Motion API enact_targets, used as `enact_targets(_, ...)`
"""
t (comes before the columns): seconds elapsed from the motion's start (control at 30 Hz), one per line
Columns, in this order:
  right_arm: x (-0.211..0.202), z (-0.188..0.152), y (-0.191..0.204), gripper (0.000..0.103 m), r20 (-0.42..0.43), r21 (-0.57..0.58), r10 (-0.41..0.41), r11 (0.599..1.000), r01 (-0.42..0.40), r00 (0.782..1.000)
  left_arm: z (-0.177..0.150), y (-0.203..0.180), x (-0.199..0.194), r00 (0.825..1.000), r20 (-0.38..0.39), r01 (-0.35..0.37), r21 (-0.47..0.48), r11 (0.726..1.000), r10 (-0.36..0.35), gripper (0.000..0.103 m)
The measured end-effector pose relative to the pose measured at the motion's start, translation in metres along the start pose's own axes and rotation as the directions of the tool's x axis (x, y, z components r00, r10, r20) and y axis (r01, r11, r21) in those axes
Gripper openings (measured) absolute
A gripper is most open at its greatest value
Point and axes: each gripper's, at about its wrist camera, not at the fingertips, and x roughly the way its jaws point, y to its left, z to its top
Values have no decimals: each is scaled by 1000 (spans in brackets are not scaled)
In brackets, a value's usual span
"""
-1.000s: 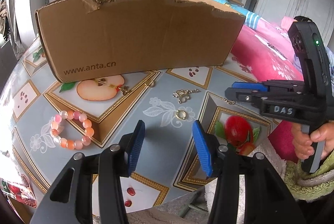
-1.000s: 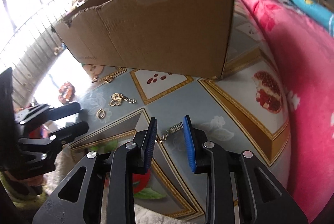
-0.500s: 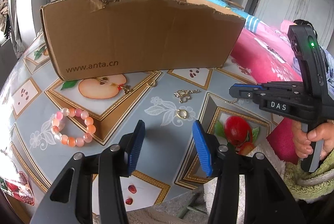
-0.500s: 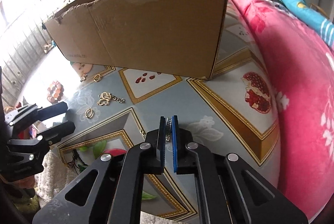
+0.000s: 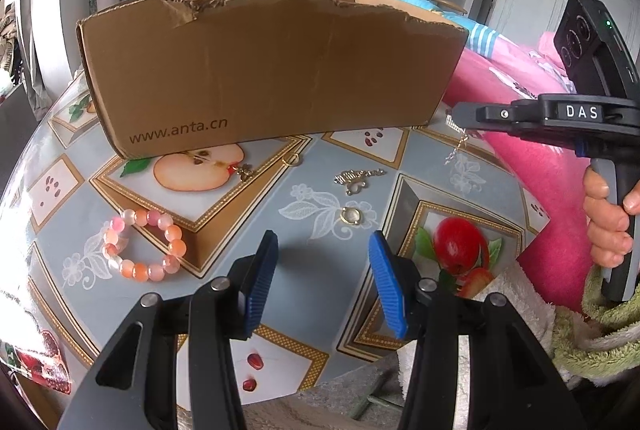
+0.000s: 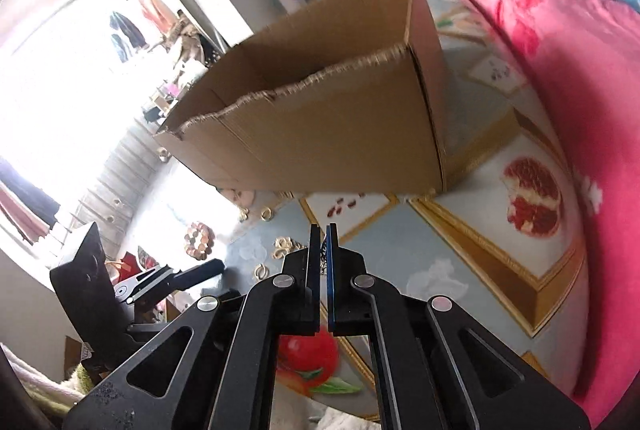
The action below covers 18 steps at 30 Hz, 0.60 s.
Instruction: Organize jewelry
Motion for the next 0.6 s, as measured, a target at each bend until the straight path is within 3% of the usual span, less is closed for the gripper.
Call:
enact_targets(0.37,13,-8,-1,1,-34,5,6,1000,-6,999,9,-10,6,1000,0,-4,39,999,4,46)
enact_targets(0.5,15,-9,-1,1,-42,5,16,1000,-16,999,15,-21,9,1000,9,-9,97,995,8,39)
enact_targets(0.6,16,-10,-1,1,-45,6,25,1000,-24,999,18,-27,16,1000,2,-20,147,989,20,28)
